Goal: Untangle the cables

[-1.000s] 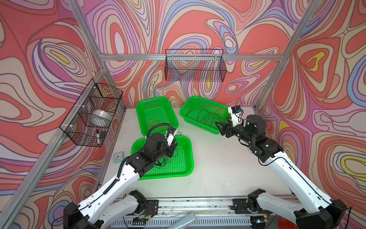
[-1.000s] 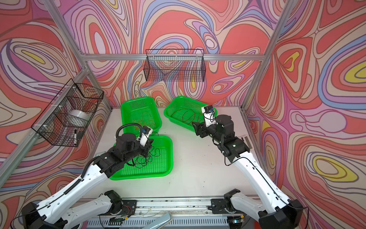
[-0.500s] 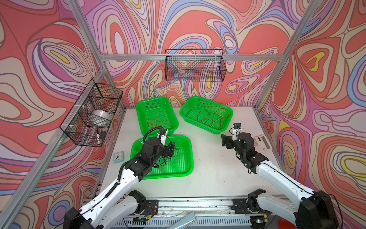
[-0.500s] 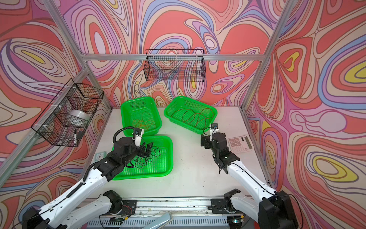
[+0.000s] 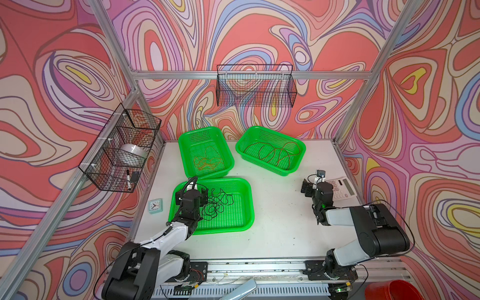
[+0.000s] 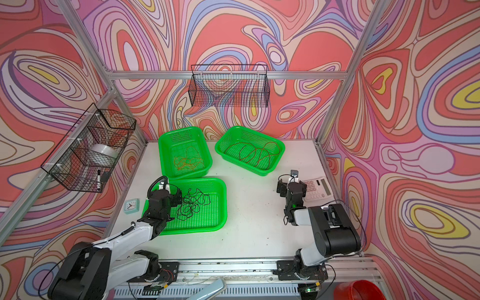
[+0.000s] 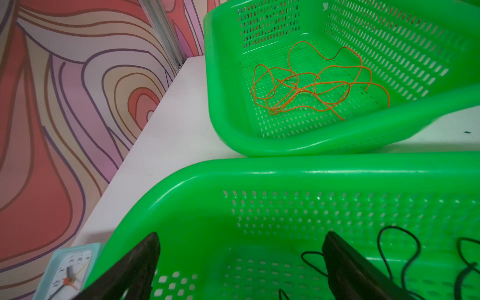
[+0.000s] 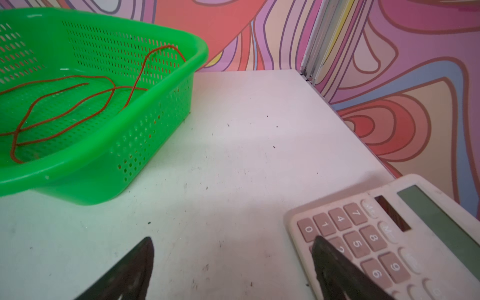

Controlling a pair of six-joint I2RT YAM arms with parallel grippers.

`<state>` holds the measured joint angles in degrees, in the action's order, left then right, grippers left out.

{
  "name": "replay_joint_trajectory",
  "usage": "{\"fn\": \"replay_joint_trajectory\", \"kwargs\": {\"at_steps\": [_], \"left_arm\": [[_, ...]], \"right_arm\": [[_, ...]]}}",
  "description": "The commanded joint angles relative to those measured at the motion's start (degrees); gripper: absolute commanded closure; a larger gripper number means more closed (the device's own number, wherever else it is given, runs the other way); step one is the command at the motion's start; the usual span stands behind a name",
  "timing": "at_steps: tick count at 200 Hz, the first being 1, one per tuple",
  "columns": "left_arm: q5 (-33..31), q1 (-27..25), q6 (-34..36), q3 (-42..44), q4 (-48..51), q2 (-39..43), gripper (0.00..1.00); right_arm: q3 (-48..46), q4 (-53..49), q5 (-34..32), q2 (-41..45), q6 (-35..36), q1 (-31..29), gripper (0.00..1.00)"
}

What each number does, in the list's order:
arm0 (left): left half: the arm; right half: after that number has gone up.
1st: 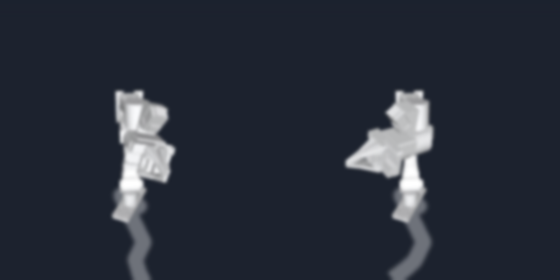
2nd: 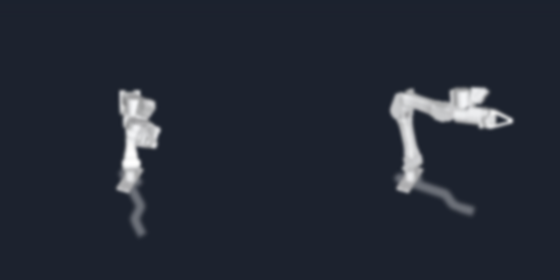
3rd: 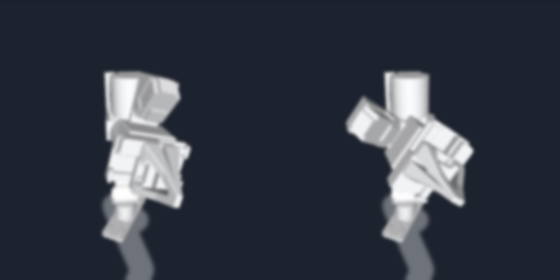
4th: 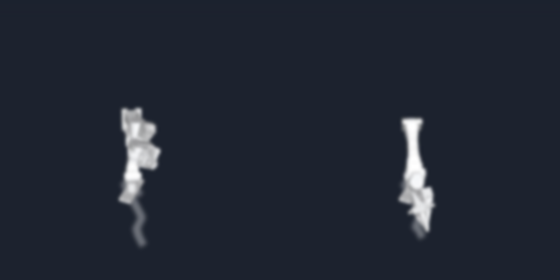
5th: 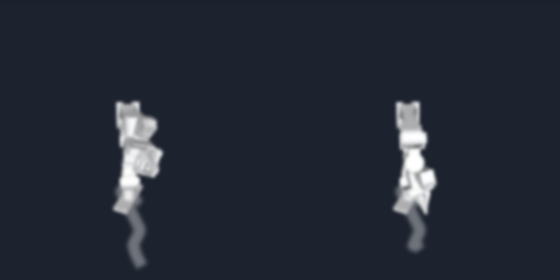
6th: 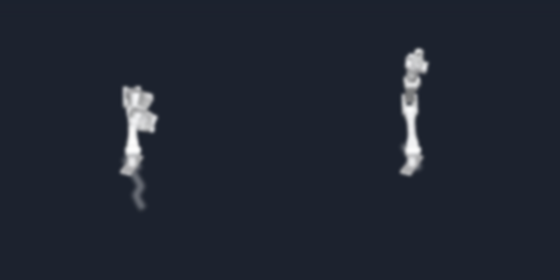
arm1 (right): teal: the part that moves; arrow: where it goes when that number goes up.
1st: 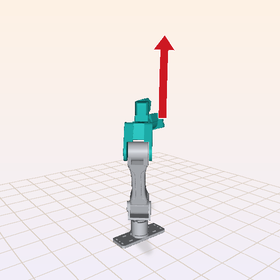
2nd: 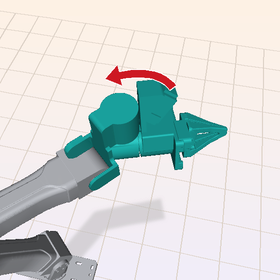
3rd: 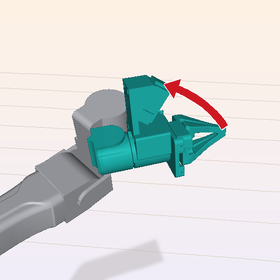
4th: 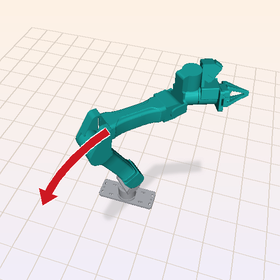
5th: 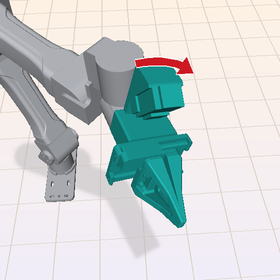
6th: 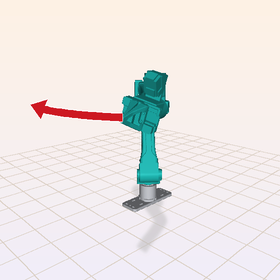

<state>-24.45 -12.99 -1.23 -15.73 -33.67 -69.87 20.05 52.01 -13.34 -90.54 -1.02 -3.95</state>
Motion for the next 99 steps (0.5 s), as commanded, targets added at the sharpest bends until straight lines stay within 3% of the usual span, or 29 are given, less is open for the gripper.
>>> {"fn": "replay_joint_trajectory", "kwargs": {"at_steps": [1, 6, 17, 54, 72, 86, 99], "left_arm": [[1.32, 1.53, 2.75, 0.96, -17.65, -5.36, 0.00], [2.34, 1.90, 3.20, -0.08, -16.36, -5.93, 0.00], [7.55, 3.11, 5.43, -0.72, -17.67, -7.68, 0.01], [14.50, 7.90, 4.02, 2.24, -36.43, -20.49, 0.00], [15.75, 8.05, 3.10, -1.04, -23.73, -16.99, 0.00], [17.85, 8.39, 4.37, -2.79, -24.52, -19.27, 0.00], [19.20, 9.02, 3.44, -4.20, -18.84, -17.76, 0.00]], "right_arm": [[-1.97, 22.11, 8.07, -8.78, 2.47, 1.07, 0.02], [-2.23, 23.25, 8.22, -9.14, 2.98, 1.09, 0.02], [-0.41, 14.04, 9.91, -6.39, 2.31, 1.58, 0.02], [1.70, 12.00, 11.03, -7.18, 3.08, 1.75, 0.02], [4.76, 6.15, 10.93, -7.38, 2.80, 1.72, 0.02], [4.68, 7.04, 10.67, -7.50, 2.55, 1.95, 0.02], [4.82, 6.64, 10.62, -7.54, 2.51, 1.96, 0.02]]}}
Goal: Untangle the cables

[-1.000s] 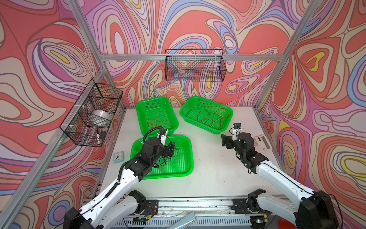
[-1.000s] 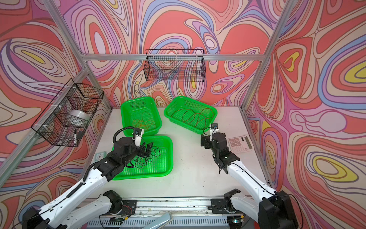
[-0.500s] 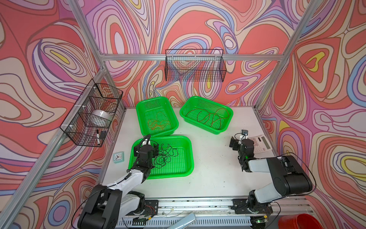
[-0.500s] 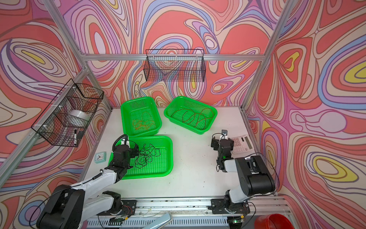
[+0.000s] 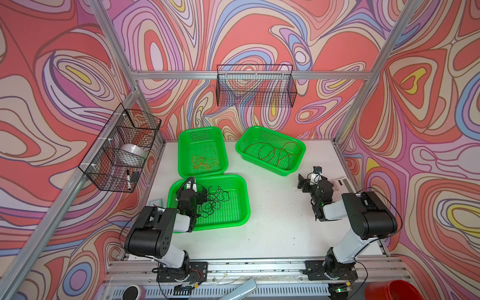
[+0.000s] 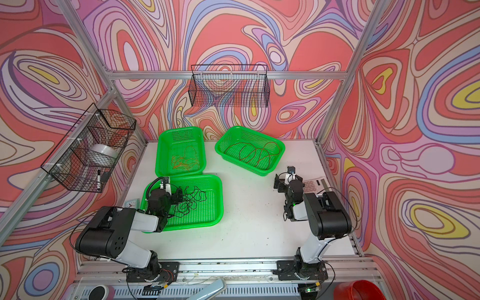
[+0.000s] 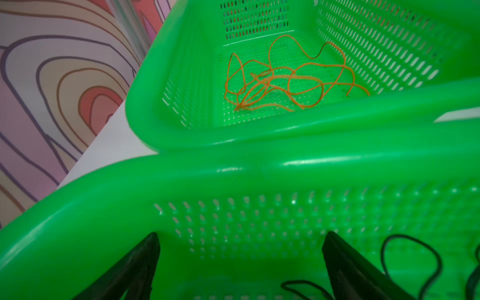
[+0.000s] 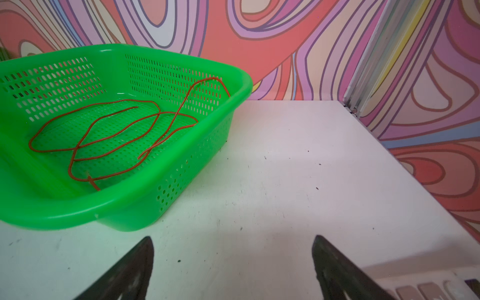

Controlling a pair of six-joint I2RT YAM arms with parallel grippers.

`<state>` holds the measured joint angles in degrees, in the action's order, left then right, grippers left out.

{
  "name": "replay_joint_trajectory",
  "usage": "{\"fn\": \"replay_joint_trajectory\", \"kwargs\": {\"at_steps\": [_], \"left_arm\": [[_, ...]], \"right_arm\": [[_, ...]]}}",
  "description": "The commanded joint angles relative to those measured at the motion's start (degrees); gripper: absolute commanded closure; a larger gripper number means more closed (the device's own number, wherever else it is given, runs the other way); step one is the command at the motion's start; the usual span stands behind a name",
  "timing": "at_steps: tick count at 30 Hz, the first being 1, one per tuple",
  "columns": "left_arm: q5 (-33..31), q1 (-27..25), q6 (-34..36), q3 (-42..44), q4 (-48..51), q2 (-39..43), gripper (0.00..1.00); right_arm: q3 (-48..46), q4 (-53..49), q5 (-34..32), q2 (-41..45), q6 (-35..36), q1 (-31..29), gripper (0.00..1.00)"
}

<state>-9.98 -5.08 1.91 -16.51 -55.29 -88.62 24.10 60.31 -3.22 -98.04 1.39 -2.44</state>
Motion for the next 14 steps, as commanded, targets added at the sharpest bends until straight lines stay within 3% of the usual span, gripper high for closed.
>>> {"fn": "replay_joint_trajectory", "kwargs": {"at_steps": [1, 4, 14], "left_arm": [[4.85, 1.16, 0.33, -3.47, 2.97, 1.13, 0.00], [4.97, 1.28, 0.77, -2.98, -0.46, -0.02, 0.00], [5.02, 1.40, 0.45, -3.36, 1.14, 0.37, 0.00]], "right_arm": [[0.86, -1.77, 0.59, -0.04, 0.06, 0.48, 0.02], [0.95, -2.23, 0.65, 0.02, 0.11, 0.42, 0.02], [0.34, -0.89, 0.69, 0.13, 0.35, 0.50, 0.02]]}}
